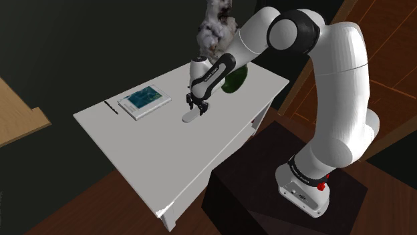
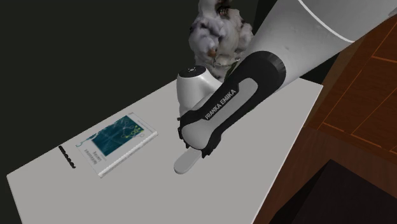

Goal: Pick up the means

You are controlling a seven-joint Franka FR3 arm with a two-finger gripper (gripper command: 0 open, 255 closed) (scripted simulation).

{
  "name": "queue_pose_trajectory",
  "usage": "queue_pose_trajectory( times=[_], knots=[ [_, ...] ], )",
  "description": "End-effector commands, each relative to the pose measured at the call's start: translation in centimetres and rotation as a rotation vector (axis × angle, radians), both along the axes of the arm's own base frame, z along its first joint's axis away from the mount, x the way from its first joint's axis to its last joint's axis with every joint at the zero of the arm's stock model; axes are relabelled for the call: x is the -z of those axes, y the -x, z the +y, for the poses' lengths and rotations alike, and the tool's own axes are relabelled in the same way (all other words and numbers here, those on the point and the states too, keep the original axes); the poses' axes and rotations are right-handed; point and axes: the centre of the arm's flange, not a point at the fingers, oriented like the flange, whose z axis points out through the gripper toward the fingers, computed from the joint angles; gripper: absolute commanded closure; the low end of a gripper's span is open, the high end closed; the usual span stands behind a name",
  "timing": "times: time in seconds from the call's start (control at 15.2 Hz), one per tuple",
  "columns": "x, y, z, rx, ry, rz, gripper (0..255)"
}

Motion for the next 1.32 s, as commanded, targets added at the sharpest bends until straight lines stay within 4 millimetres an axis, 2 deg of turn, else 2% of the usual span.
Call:
queue_pose_trajectory(
  times=[0.0, 0.13, 1.12, 1.25],
  knots=[
    [0.0, 0.0, 0.0, 0.0, 0.0, 0.0, 255],
    [0.1, 0.0, 0.0, 0.0, 0.0, 0.0, 255],
    [-7.9, 0.0, 0.0, 0.0, 0.0, 0.0, 255],
    [-7.9, 0.0, 0.0, 0.0, 0.0, 0.0, 255]
  ],
)
